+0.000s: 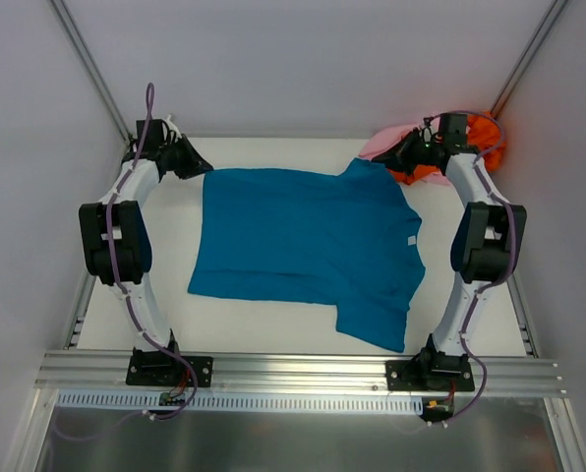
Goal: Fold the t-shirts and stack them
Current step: Flatten out the tshirt
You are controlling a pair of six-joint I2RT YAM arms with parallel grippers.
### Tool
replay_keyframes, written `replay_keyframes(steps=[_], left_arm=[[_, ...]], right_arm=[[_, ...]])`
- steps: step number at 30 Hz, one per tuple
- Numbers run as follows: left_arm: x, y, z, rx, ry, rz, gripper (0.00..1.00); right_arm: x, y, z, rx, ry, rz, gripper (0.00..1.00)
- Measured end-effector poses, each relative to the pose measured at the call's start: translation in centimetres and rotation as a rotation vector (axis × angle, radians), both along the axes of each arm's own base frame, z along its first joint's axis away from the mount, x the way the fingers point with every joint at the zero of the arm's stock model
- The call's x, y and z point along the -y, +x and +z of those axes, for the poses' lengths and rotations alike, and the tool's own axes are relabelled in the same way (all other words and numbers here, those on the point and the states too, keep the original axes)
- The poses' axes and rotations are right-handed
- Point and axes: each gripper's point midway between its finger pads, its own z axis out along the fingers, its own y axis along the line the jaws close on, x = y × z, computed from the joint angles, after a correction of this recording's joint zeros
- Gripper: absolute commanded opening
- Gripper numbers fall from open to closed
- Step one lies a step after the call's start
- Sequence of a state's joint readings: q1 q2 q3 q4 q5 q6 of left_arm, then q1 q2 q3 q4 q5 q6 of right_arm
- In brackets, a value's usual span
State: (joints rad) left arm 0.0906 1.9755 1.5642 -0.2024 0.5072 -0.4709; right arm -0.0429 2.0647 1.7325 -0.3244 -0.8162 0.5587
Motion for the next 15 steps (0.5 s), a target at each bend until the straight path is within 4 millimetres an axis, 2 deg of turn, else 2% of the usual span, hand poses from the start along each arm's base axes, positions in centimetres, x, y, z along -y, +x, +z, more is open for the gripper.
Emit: replay_keyframes(steps=[5, 7, 11, 15], left_arm=[[0.3, -2.3, 0.6, 0.001, -0.005, -0.006, 0.0], [0.4, -3.2, 0.6, -0.005, -0.007, -0.007, 0.0], [1.0, -4.9, 0.6, -0.012, -0.01, -0.018, 0.0], [1.9, -6.2, 0.9, -0.007, -0.01, -0.035, 0.0]], right_arm=[[-0.1, -4.3, 3.9, 0.065, -0.031, 0.027, 0.01], [-0.1, -6.2, 4.7, 0.072, -0.041, 0.035, 0.0], [-0.2, -10.8, 3.8, 0.028, -0.055, 0.054, 0.01], [-0.3, -14.7, 0.7, -0.069, -0.06, 0.068, 0.01]])
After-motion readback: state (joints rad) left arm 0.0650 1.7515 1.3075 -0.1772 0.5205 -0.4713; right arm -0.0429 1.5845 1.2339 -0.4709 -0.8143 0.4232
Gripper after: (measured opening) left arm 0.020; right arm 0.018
